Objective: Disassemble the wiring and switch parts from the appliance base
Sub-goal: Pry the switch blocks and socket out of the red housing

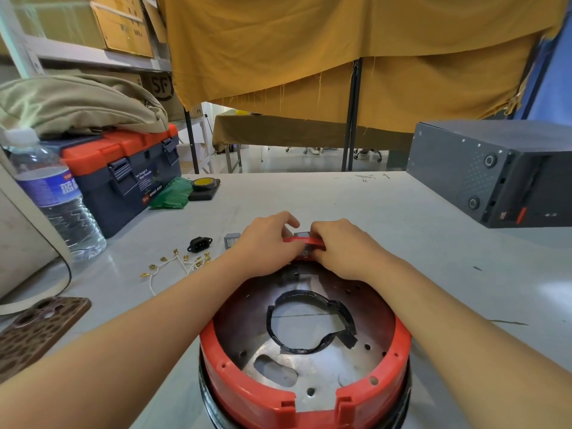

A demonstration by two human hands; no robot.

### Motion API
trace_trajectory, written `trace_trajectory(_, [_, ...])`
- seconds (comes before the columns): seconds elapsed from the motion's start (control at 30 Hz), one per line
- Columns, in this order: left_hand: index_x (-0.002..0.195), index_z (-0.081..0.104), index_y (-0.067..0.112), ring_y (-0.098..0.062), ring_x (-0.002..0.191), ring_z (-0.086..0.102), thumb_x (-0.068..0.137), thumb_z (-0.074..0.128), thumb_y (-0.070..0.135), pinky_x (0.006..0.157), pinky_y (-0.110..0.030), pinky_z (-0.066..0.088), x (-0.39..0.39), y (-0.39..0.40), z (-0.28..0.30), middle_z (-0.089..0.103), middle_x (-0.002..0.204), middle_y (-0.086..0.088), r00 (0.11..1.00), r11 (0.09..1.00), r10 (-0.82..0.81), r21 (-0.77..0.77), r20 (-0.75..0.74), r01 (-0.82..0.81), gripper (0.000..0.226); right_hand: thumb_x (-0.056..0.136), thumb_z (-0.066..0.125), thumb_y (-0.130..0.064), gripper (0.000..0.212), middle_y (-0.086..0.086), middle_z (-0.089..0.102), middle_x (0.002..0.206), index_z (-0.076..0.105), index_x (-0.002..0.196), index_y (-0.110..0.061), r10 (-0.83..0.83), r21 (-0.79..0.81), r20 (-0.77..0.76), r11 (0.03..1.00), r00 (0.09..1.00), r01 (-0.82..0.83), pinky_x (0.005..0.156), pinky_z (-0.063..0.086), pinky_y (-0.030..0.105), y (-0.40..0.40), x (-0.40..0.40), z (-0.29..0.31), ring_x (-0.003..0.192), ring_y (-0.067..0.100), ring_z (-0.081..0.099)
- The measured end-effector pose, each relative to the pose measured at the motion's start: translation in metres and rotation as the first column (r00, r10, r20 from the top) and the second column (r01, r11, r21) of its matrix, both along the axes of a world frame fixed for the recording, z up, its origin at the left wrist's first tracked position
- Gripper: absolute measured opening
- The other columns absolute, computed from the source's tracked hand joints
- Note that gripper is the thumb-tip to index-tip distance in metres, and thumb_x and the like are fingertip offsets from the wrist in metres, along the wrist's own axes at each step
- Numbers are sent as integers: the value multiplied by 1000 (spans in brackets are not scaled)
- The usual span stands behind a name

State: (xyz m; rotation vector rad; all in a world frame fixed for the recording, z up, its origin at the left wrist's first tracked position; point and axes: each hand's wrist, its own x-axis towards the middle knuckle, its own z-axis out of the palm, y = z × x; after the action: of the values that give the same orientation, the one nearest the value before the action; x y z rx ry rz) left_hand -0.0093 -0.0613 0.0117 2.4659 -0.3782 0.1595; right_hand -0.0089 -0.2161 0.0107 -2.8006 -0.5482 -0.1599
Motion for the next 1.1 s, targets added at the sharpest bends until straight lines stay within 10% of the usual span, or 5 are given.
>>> trace_trajectory(0.37, [123, 62, 23, -14, 107, 57, 94, 49, 21, 91, -23, 42, 5, 1, 3, 64, 119, 3, 999, 999, 3, -51, -49, -5, 32, 86, 58, -22, 15, 0, 50, 88, 43, 88, -24, -4, 73, -7, 997, 1000, 4, 62, 35, 31, -1, 1, 0, 80, 23, 50])
trace_trajectory(0.7, [83, 56, 22, -17, 82, 62, 86, 65, 22, 70, -29, 50, 13, 6, -2, 67, 90, -3, 991, 953, 134, -269, -30, -137, 9, 85, 57, -13, 46, -1, 54, 124, 48, 129, -25, 91, 144, -48, 986, 995, -83, 90, 46, 43, -1, -2, 3, 110, 22, 52])
trace_trajectory(1.0, [109, 57, 31, -19, 86, 64, 84, 68, 24, 79, -35, 53, 10, 8, 1, 62, 86, 4, 994, 922, 84, -373, -69, -104, 28, 89, 55, -16, 71, -3, 40, 146, 20, 148, -33, 76, 113, -74, 991, 994, -68, 98, 43, 42, -1, 1, 0, 126, 22, 45])
trace_trajectory(1.1, [105, 66, 27, -21, 86, 64, 84, 68, 18, 80, -31, 51, 11, 12, 2, 62, 92, 0, 991, 902, 125, -411, -38, -130, 22, 94, 49, -25, 47, 6, 56, 126, 36, 139, -25, 19, 50, -83, 999, 996, -14, 87, 46, 39, -1, 3, -1, 112, 28, 54])
